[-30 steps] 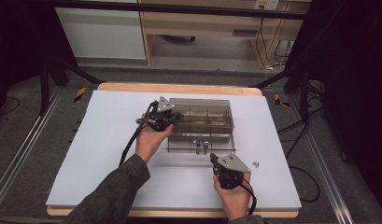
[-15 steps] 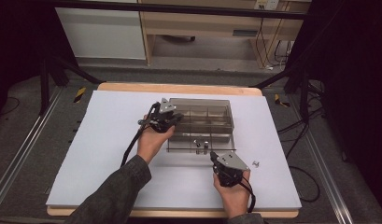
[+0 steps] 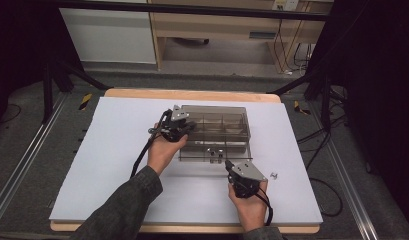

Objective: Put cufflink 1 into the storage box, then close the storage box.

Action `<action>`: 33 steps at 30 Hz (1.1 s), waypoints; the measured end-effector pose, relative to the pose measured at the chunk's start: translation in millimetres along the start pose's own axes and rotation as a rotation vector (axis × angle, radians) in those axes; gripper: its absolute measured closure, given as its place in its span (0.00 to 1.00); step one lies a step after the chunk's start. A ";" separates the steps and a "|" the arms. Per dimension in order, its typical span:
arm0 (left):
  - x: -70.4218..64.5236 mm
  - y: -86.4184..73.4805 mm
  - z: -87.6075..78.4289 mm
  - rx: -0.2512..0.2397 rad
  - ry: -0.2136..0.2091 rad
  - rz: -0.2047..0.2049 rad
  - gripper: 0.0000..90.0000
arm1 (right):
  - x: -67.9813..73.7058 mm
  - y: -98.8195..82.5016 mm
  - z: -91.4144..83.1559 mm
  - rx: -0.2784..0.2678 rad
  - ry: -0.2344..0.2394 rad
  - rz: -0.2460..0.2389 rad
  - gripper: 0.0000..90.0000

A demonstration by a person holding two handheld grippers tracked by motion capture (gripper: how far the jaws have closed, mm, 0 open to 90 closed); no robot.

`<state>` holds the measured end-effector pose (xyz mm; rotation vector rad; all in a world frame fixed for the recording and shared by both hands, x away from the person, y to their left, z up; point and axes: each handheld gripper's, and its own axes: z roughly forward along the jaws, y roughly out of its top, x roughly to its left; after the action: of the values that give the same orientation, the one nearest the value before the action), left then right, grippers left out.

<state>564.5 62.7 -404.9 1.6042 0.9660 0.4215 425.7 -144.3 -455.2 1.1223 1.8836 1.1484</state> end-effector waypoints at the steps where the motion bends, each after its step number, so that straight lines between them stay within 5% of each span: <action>1: 0.0 0.0 0.0 0.000 0.000 0.000 1.00 | -0.2 0.3 1.0 -0.001 -0.002 0.000 1.00; 33: 0.4 0.7 1.1 0.005 0.001 -0.001 1.00 | -11.8 8.0 19.9 0.002 -0.020 0.025 1.00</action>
<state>565.8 62.2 -404.6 1.6078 0.9693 0.4193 450.2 -146.0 -454.8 1.1569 1.8608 1.1457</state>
